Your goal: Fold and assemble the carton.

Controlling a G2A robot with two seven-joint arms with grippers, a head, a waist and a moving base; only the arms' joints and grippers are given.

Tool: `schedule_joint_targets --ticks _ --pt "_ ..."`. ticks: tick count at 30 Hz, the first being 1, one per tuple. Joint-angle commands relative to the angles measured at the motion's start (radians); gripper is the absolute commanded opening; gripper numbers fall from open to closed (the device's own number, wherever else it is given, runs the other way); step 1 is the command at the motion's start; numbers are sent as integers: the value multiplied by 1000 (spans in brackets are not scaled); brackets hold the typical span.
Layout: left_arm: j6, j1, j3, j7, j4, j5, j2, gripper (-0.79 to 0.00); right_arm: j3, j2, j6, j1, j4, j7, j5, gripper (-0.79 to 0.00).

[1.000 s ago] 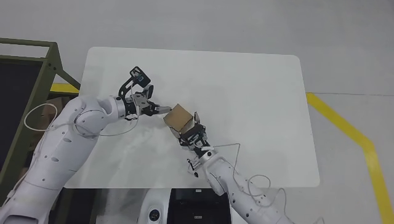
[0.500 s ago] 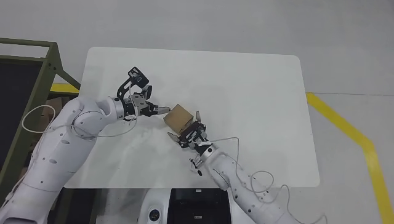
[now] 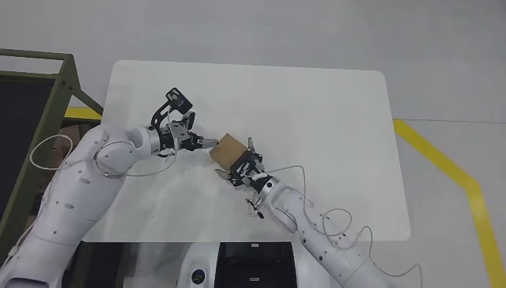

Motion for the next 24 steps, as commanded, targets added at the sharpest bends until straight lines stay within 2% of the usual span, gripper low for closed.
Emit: schedule_joint_targets --ticks 1,5,12,19,24 --pt "-43 -13 15 -29 26 -54 -2 0 1 0 -1 2 3 2 -1 0" --pt "-64 -60 70 -89 58 -103 -11 0 4 -1 -1 4 8 -2 3 0" --pt "-144 -168 178 -184 169 -254 -36 0 5 0 -21 10 13 -5 -9 0" --pt "-196 -252 262 -220 262 -332 -60 0 13 7 -69 16 12 -6 -37 0" --pt "-221 -288 293 -236 302 -362 -70 0 31 13 -57 8 5 3 -44 0"
